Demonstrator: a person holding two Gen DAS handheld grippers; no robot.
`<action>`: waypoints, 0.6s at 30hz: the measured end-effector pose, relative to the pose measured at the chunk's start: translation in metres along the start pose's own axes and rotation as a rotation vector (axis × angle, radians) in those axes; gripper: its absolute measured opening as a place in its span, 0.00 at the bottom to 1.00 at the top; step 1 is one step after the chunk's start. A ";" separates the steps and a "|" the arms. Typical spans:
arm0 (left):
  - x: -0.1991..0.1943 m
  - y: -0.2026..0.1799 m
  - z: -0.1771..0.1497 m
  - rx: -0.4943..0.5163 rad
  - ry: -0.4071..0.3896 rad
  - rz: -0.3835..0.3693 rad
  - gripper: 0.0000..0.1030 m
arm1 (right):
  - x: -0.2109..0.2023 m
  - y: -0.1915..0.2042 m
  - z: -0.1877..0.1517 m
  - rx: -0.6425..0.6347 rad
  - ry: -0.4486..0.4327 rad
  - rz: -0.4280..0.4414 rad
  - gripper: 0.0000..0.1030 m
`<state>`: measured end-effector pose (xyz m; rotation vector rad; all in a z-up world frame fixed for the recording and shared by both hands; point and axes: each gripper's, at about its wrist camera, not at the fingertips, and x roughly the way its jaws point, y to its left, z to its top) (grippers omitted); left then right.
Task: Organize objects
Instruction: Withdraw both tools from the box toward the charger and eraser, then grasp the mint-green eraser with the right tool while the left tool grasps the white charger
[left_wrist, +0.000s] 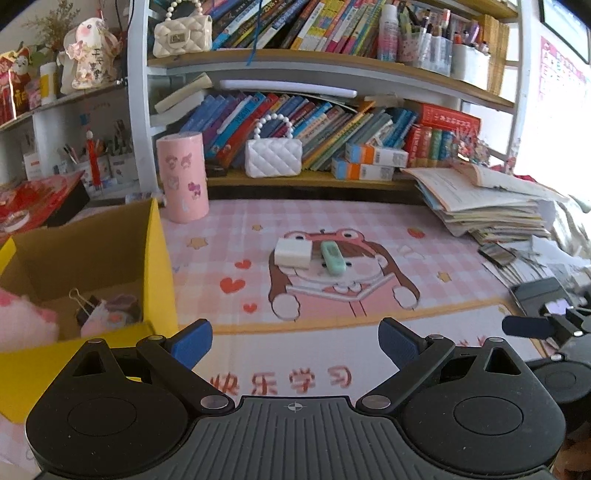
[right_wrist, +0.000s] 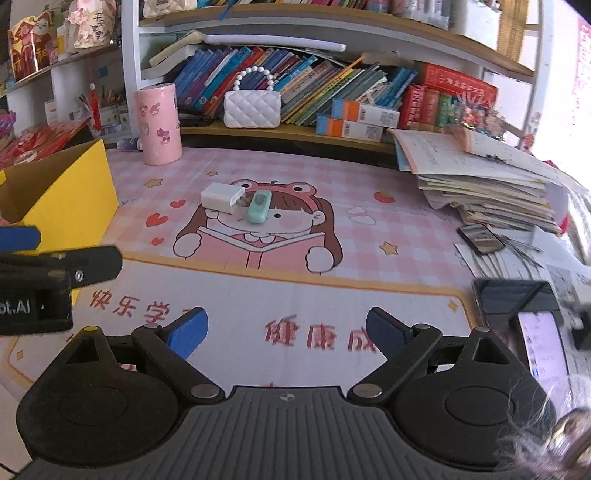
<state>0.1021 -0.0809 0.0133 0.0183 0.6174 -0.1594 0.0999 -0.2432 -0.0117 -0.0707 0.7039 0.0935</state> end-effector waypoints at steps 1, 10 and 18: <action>0.004 -0.001 0.003 -0.004 0.001 0.010 0.95 | 0.004 -0.003 0.002 -0.005 0.001 0.009 0.90; 0.032 -0.013 0.024 -0.007 0.003 0.091 0.95 | 0.042 -0.024 0.022 -0.019 -0.028 0.084 0.87; 0.047 -0.013 0.050 -0.027 -0.036 0.155 0.95 | 0.099 -0.030 0.048 -0.058 -0.098 0.137 0.73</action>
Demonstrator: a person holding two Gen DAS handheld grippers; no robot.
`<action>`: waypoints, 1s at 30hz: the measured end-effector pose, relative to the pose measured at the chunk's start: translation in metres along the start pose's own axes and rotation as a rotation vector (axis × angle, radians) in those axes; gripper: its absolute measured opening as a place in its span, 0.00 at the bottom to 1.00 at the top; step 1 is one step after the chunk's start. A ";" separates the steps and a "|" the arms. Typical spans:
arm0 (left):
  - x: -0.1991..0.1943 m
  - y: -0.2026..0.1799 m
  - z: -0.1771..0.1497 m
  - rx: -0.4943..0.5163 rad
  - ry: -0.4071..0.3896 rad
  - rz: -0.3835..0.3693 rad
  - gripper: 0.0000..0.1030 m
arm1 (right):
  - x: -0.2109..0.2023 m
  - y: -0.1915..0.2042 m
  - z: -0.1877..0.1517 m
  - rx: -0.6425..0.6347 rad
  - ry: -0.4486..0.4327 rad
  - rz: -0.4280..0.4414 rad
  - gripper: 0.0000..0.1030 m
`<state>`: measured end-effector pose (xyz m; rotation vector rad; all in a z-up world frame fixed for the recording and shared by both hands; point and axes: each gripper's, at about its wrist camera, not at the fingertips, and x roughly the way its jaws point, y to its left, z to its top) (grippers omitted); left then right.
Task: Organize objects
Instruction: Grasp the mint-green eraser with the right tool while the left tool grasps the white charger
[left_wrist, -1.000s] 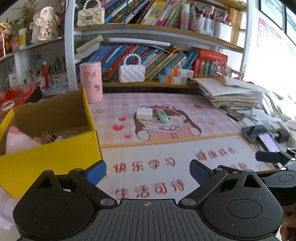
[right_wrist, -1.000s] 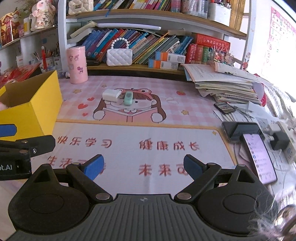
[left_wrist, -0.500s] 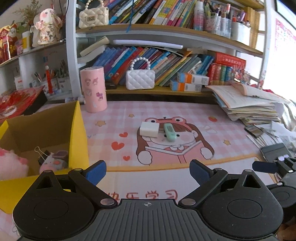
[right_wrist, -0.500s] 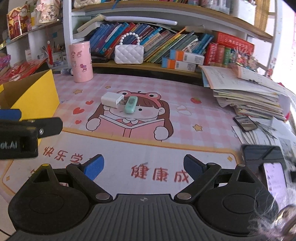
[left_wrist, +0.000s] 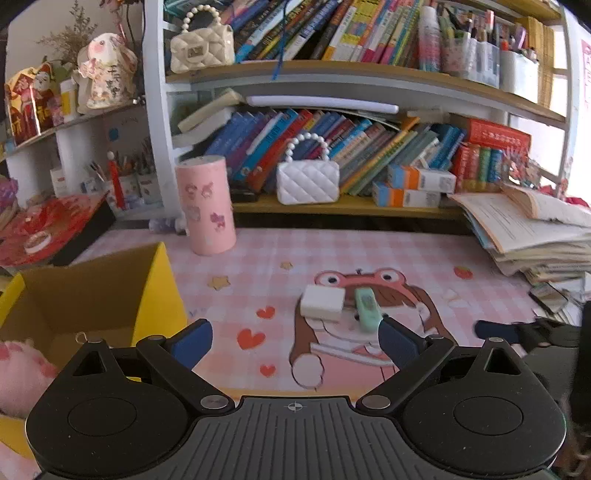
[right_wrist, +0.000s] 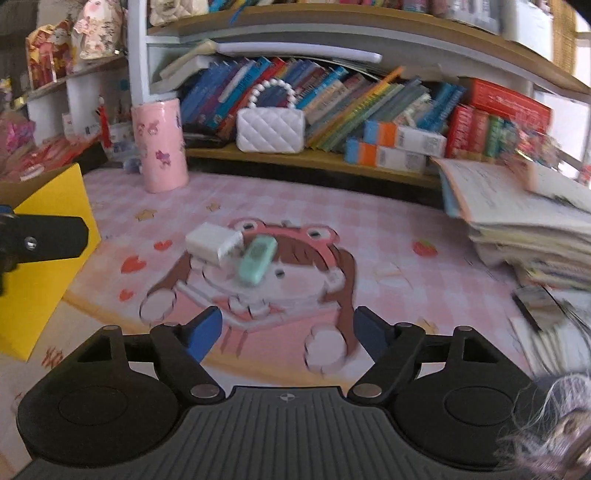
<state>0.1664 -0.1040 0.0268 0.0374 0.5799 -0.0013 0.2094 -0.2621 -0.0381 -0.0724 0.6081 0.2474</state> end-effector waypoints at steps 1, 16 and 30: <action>0.001 0.000 0.002 0.000 -0.003 0.006 0.95 | 0.008 0.000 0.003 -0.004 -0.010 0.014 0.71; 0.000 0.011 0.020 0.040 0.006 0.116 0.95 | 0.124 0.007 0.040 0.076 0.078 0.061 0.34; 0.068 -0.025 0.014 0.013 0.093 0.049 0.95 | 0.069 -0.051 0.029 0.176 0.062 0.025 0.22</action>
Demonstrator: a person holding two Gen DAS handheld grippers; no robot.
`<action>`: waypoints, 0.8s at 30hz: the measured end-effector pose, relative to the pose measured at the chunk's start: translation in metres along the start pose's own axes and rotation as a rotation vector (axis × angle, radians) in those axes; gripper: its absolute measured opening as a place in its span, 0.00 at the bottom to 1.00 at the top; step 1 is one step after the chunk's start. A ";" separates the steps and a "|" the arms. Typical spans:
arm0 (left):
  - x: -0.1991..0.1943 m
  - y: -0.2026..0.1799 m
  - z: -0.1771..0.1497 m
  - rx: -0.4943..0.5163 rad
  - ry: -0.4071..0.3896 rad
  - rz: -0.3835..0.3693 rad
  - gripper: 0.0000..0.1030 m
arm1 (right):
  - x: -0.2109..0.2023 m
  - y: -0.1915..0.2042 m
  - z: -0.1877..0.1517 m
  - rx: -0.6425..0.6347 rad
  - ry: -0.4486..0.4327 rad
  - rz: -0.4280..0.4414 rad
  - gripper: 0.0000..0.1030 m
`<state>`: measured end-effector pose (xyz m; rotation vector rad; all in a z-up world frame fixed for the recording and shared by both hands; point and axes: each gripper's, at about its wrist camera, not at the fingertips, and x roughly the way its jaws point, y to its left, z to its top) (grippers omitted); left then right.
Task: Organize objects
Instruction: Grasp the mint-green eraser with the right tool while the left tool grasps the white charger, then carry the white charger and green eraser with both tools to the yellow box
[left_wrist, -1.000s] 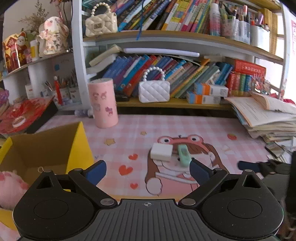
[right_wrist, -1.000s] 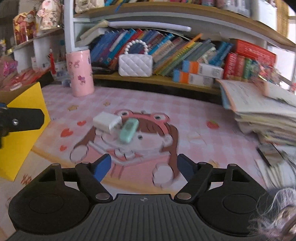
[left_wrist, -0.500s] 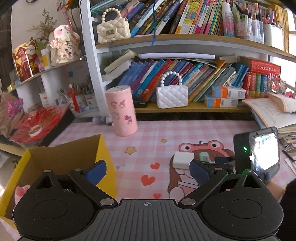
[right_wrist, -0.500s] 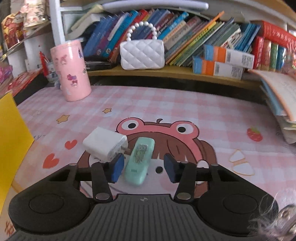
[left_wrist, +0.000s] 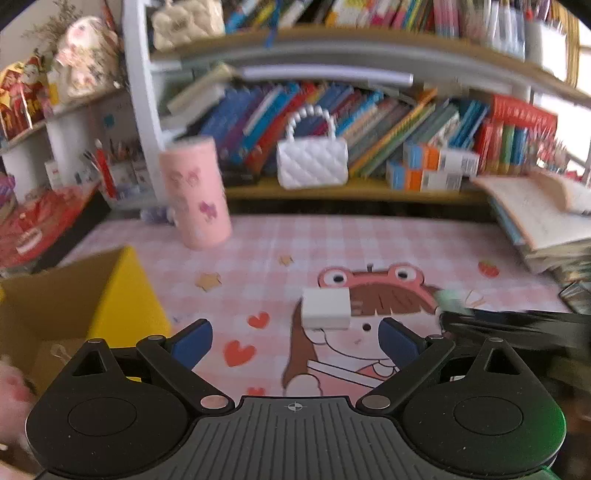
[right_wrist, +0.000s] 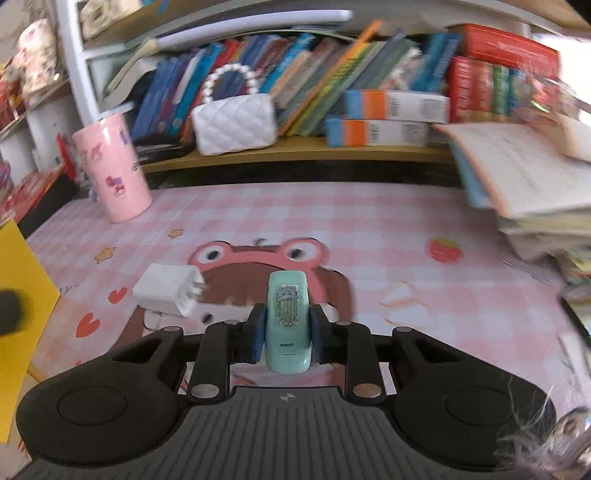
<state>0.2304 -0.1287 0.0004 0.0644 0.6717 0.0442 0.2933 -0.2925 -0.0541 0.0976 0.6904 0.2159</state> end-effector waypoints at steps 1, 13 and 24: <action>0.010 -0.005 -0.001 0.002 0.011 -0.002 0.95 | -0.007 -0.005 -0.003 0.006 0.005 -0.002 0.22; 0.105 -0.033 0.002 0.025 0.034 -0.014 0.80 | -0.077 -0.026 -0.047 -0.062 0.025 -0.001 0.22; 0.109 -0.030 0.002 0.020 0.067 -0.045 0.63 | -0.095 -0.025 -0.059 -0.057 0.054 -0.017 0.22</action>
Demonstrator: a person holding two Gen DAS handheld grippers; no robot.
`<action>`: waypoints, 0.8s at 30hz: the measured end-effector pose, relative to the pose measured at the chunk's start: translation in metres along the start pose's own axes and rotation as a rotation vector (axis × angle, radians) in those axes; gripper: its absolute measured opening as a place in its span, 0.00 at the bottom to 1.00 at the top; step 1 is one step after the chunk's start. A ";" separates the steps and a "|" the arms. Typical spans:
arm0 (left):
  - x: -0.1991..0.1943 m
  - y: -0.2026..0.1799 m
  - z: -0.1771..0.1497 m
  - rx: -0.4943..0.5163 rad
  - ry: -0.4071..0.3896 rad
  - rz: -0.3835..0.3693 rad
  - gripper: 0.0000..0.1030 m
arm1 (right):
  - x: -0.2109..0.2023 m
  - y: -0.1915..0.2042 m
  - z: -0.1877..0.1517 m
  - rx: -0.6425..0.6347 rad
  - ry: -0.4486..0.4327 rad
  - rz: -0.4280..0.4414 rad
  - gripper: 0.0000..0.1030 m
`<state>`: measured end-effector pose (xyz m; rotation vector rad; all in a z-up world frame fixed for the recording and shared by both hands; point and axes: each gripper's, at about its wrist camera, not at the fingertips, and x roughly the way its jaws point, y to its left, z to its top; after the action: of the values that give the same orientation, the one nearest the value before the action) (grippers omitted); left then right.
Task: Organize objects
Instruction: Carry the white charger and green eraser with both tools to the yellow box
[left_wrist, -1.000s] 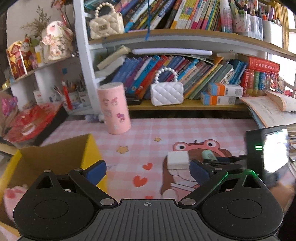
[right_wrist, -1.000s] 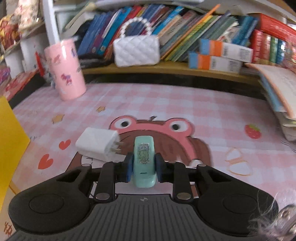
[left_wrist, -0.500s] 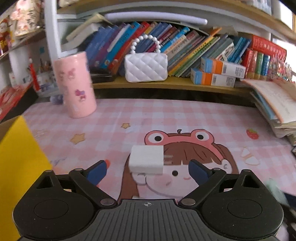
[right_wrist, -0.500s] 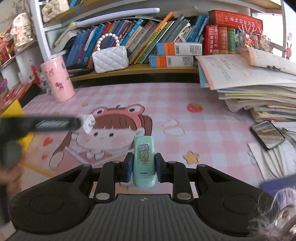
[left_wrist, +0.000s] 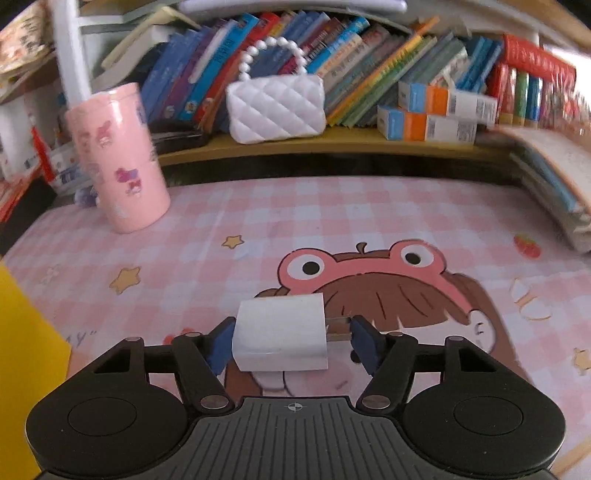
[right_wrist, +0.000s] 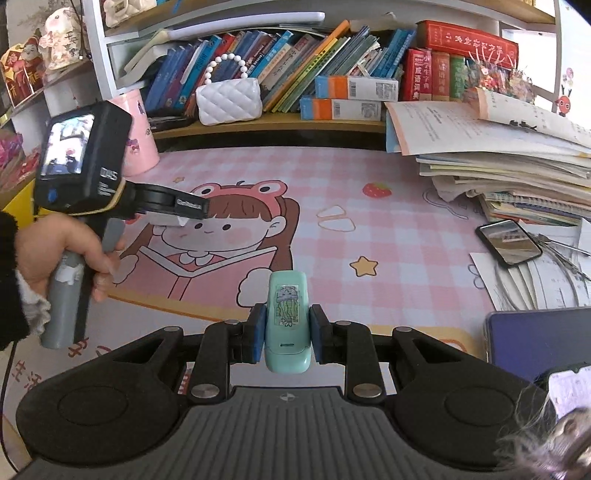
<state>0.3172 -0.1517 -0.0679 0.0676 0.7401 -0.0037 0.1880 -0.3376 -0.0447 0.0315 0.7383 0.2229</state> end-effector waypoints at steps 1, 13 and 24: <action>-0.008 0.003 -0.001 -0.017 -0.004 -0.018 0.63 | -0.001 0.002 -0.001 0.000 0.000 -0.003 0.22; -0.138 0.049 -0.047 -0.130 -0.056 -0.209 0.63 | -0.024 0.053 -0.017 -0.035 0.029 0.030 0.22; -0.222 0.125 -0.116 -0.154 -0.037 -0.174 0.63 | -0.047 0.135 -0.034 -0.102 0.037 0.105 0.22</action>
<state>0.0786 -0.0245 0.0039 -0.1440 0.7052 -0.1134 0.1063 -0.2176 -0.0241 -0.0312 0.7617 0.3624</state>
